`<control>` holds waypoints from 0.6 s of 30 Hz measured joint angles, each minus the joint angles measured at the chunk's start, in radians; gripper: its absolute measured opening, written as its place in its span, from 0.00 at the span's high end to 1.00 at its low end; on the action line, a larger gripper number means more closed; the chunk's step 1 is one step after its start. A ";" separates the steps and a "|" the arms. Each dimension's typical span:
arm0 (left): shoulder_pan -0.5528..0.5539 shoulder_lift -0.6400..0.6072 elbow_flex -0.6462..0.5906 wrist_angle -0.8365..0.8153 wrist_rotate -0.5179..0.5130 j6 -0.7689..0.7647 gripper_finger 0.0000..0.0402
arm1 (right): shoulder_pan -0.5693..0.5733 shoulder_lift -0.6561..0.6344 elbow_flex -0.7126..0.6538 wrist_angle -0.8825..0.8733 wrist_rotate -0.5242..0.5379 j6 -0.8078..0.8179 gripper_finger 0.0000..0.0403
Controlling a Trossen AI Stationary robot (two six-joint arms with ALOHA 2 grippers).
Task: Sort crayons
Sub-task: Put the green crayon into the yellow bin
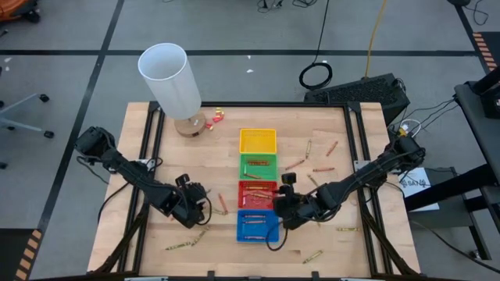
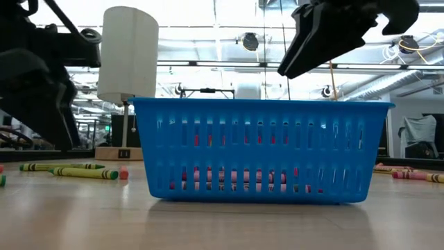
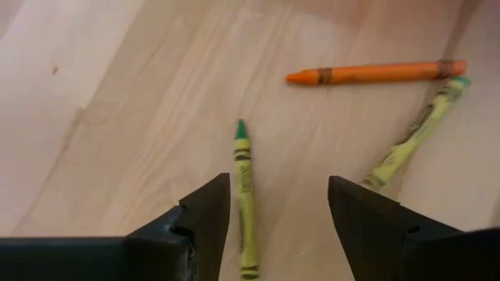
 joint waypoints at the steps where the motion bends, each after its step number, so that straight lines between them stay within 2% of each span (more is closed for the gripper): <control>1: -0.003 0.000 0.000 -0.008 -0.003 -0.003 0.47 | 0.005 0.000 0.000 -0.008 0.019 0.000 0.67; 5: -0.009 0.000 -0.014 -0.006 -0.023 0.001 0.47 | 0.023 0.000 0.000 -0.022 0.089 0.001 0.67; 18: -0.009 -0.003 -0.158 0.164 -0.013 0.000 0.49 | 0.069 0.000 0.000 -0.046 0.088 0.079 0.67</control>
